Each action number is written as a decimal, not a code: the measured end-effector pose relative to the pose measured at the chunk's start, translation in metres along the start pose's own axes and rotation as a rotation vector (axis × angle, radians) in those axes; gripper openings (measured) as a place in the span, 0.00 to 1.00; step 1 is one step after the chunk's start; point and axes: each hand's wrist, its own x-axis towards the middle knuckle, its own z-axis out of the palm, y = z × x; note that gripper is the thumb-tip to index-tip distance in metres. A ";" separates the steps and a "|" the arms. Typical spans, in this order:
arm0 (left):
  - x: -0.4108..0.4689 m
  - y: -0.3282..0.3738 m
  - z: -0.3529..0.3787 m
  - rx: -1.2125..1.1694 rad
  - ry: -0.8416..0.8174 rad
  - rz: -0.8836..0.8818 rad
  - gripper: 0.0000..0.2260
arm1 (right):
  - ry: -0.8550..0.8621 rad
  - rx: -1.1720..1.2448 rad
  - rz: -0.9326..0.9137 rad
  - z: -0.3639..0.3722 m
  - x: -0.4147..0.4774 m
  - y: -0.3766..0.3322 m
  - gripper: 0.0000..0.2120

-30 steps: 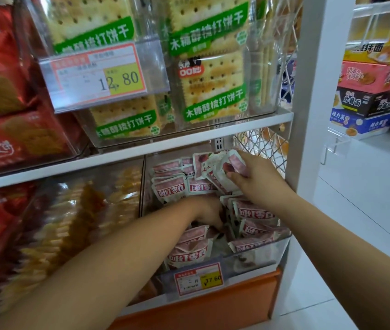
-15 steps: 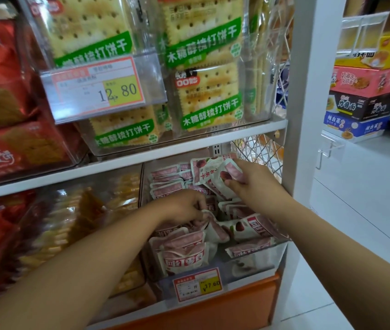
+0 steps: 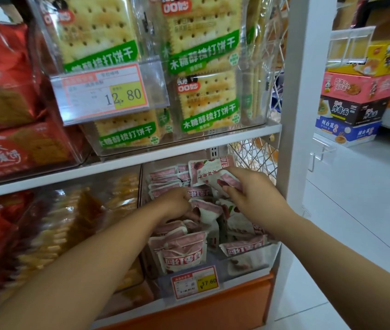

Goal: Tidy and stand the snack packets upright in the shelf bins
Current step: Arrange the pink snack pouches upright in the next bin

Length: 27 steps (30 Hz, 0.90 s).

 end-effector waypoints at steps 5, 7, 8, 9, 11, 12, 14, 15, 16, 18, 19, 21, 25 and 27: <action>-0.017 0.000 -0.004 -0.254 0.028 -0.031 0.07 | -0.022 -0.010 -0.005 -0.002 0.003 0.001 0.05; -0.028 0.001 -0.007 -0.288 -0.009 -0.009 0.05 | -0.027 -0.002 -0.004 -0.002 0.004 0.001 0.07; -0.033 0.001 -0.008 -0.263 -0.053 0.008 0.05 | -0.026 0.004 -0.002 -0.002 0.004 0.002 0.08; -0.036 0.001 -0.008 -0.240 -0.111 0.020 0.05 | -0.021 0.015 -0.004 -0.003 0.004 0.002 0.09; -0.042 0.003 -0.005 -0.220 -0.218 0.014 0.07 | -0.007 0.036 0.001 -0.003 0.004 0.002 0.10; -0.044 0.005 -0.004 -0.199 -0.224 0.003 0.09 | -0.001 0.043 0.014 -0.002 0.004 0.002 0.11; -0.041 0.008 -0.001 -0.054 -0.147 0.023 0.11 | 0.001 0.052 0.020 -0.001 0.004 0.002 0.09; -0.039 0.010 0.001 0.049 -0.106 0.051 0.09 | 0.001 0.054 0.017 -0.001 0.004 0.003 0.06; -0.038 0.013 0.003 0.137 -0.093 0.064 0.07 | 0.000 0.055 0.017 0.000 0.004 0.003 0.05; -0.034 0.019 0.004 0.246 -0.137 0.038 0.10 | -0.008 0.059 0.017 0.000 0.003 0.002 0.04; -0.031 0.020 0.004 0.283 -0.169 0.012 0.17 | -0.014 0.064 0.012 -0.001 0.003 0.002 0.05; -0.031 0.025 0.000 0.329 -0.201 -0.003 0.24 | -0.024 0.072 0.005 -0.001 0.003 0.001 0.06; -0.034 0.025 -0.014 0.261 -0.174 0.008 0.24 | -0.049 0.065 0.006 -0.003 0.000 0.002 0.09; -0.039 0.018 -0.023 0.183 -0.150 -0.005 0.23 | -0.071 0.071 0.005 -0.004 0.000 0.003 0.12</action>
